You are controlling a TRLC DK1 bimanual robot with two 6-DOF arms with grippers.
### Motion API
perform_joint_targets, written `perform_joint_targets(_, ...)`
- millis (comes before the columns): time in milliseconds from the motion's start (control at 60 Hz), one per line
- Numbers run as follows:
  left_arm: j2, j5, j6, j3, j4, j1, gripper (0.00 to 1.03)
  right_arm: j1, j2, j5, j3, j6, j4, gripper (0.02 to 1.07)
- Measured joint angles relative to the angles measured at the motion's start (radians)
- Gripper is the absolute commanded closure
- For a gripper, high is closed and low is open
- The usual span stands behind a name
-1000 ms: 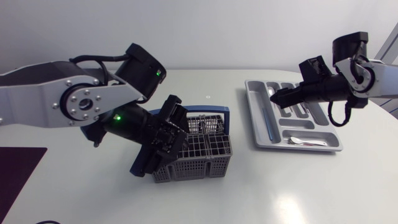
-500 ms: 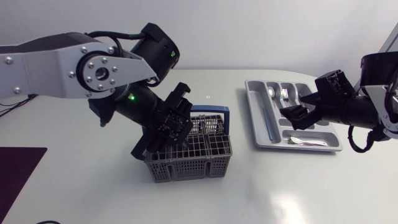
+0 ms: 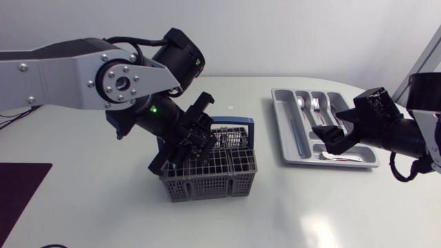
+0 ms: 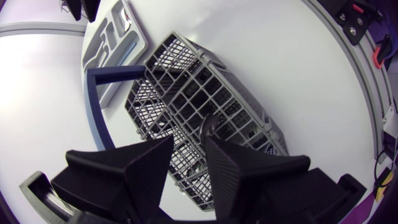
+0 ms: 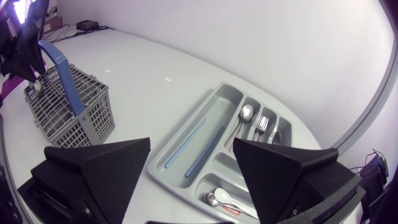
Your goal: Unload the cutlery basket into the drawer organizer.
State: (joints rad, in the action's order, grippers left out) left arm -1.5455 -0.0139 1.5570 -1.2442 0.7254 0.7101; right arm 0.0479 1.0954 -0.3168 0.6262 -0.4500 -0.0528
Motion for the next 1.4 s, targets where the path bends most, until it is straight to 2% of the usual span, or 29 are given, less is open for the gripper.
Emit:
perform_joint_targets(250,-0.002,0.017,0.011,0.021,-0.011,0.013,0.66,0.0,-0.005,0.004,-0.008,0.0,0.021,0.11)
perform_joint_targets(567,-0.017,0.019,0.014,0.023,-0.013,0.018,0.92,0.0,-0.011,0.007,-0.027,0.0,0.035,0.11)
perform_joint_targets(767,-0.023,0.02,0.014,0.039,-0.026,0.019,0.96,0.0,-0.012,0.011,-0.047,0.0,0.049,0.11)
perform_joint_targets(1200,0.031,0.02,0.013,0.073,-0.053,0.019,0.96,-0.029,-0.047,0.034,-0.06,0.0,0.05,0.11)
perform_joint_targets(1400,0.095,0.02,0.006,0.079,-0.079,0.019,0.96,-0.064,-0.093,0.08,-0.084,0.0,0.05,0.11)
